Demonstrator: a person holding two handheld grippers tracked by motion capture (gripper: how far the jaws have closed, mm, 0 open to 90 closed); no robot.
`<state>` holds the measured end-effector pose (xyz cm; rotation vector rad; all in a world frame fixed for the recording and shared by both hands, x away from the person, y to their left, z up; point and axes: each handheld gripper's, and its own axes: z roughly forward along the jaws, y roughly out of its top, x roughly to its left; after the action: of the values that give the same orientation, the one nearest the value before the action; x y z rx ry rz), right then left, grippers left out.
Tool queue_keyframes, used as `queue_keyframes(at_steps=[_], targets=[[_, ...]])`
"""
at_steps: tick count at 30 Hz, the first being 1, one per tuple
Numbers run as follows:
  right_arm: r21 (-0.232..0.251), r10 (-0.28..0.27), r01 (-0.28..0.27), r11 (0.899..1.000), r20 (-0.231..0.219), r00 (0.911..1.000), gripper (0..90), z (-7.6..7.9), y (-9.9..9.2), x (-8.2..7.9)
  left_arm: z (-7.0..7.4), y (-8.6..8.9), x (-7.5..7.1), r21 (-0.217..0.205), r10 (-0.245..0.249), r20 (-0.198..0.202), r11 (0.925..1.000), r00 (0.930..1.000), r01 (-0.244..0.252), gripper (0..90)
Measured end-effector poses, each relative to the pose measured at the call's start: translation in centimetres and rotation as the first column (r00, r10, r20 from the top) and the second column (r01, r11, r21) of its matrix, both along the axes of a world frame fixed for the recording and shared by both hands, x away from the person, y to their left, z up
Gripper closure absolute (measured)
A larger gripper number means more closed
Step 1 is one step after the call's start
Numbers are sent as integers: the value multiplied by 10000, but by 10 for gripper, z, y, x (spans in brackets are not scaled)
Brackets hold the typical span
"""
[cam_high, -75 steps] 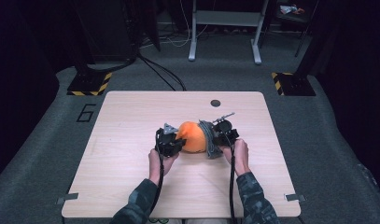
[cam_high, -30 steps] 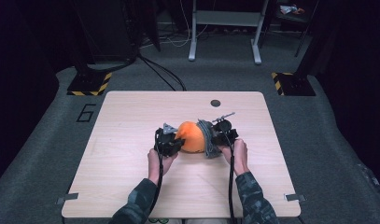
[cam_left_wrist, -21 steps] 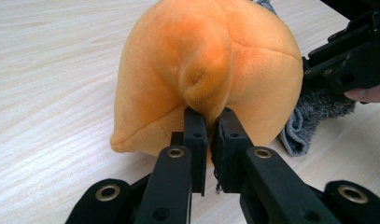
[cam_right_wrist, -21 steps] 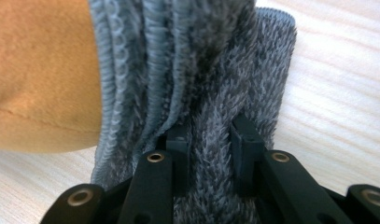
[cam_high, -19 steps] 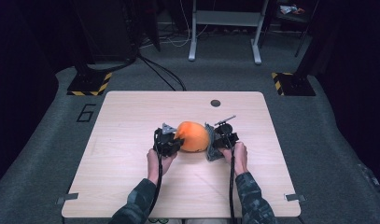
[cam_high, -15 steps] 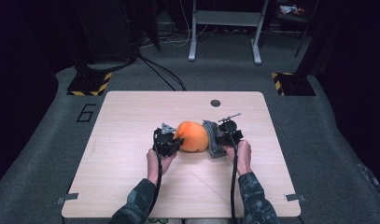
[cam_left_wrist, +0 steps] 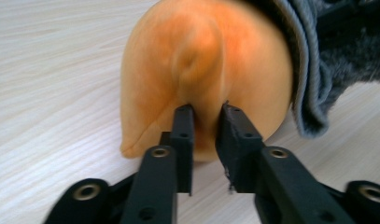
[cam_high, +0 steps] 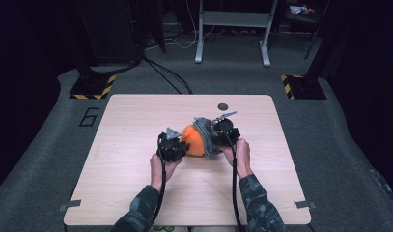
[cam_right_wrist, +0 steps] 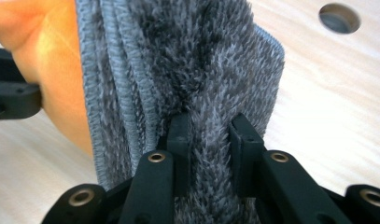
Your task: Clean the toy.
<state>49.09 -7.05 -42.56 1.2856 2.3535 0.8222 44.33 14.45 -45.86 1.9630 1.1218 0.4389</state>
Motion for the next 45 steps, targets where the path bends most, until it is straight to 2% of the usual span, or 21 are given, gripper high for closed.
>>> queue_keyframes(at_steps=[2,5,8,9,11,13,15,17,19,20,21,22,24,28,30,31,34,37,40,43,45], targets=[[-95,-13,13,10000,6,10000,735,0,1,3,-1,0,0,333,66,54,9994,10000,-68,592],[-147,6,-6,9999,9,10000,735,1,0,7,-2,1,4,814,173,209,9965,9996,-190,497],[-220,97,-95,9997,74,9999,735,1,1,11,-1,-1,8,1092,103,412,9939,9991,-147,448],[-263,140,-139,9996,28,9999,735,1,1,12,-1,-1,11,1236,-95,416,9923,9991,43,435],[-306,162,-162,9994,6,9999,735,1,2,13,-2,0,15,1202,-255,336,9925,9991,213,427],[-366,199,-198,9991,20,9998,735,1,2,13,-4,-1,18,1065,-514,298,9932,9982,479,466],[-364,237,-236,9991,40,9997,735,1,2,14,-7,-3,19,942,-667,359,9936,9971,631,573],[-320,214,-213,9993,44,9998,734,1,2,14,-8,-3,20,1007,-616,304,9932,9976,583,667],[-166,218,-217,9996,64,9997,733,1,0,13,-9,-5,19,1113,-432,422,9930,9982,383,752],[-33,180,-180,9998,155,9997,733,1,-1,13,-10,-6,19,1011,-324,470,9945,9984,275,784],[24,202,-202,9998,122,9997,732,2,-2,12,-9,-6,18,1194,-365,465,9924,9983,307,803],[56,160,-161,9999,145,9998,732,3,-4,11,-8,-6,17,1128,-317,474,9933,9984,262,818],[138,90,-93,9999,222,9997,731,5,-7,9,-7,-5,15,933,-268,419,9954,9988,228,828],[256,-141,128,9996,480,9987,730,10,-12,2,-5,-2,12,285,-32,217,9996,9998,25,832],[268,-227,212,9994,562,9982,730,14,-15,-1,-3,-1,10,100,-16,63,9999,10000,16,833],[295,-246,227,9993,668,9975,729,16,-16,-3,-2,0,8,-153,35,-16,9999,10000,-35,834],[305,-164,140,9994,814,9965,729,23,-17,-8,3,0,4,-347,36,-129,9994,9999,-40,833],[407,202,-242,9989,949,9953,728,33,-8,-12,7,-3,-2,-484,38,-115,9988,9999,-43,833],[260,716,-745,9969,996,9924,728,39,10,-15,8,-4,-4,-624,15,-213,9980,9998,-29,831],[19,1041,-1048,9945,992,9896,727,38,26,-12,7,-6,-4,-530,-2,-235,9986,9997,-10,827],[-225,1060,-1043,9943,932,9900,727,34,32,-9,5,-5,-2,-491,87,-248,9987,9997,-99,824]])
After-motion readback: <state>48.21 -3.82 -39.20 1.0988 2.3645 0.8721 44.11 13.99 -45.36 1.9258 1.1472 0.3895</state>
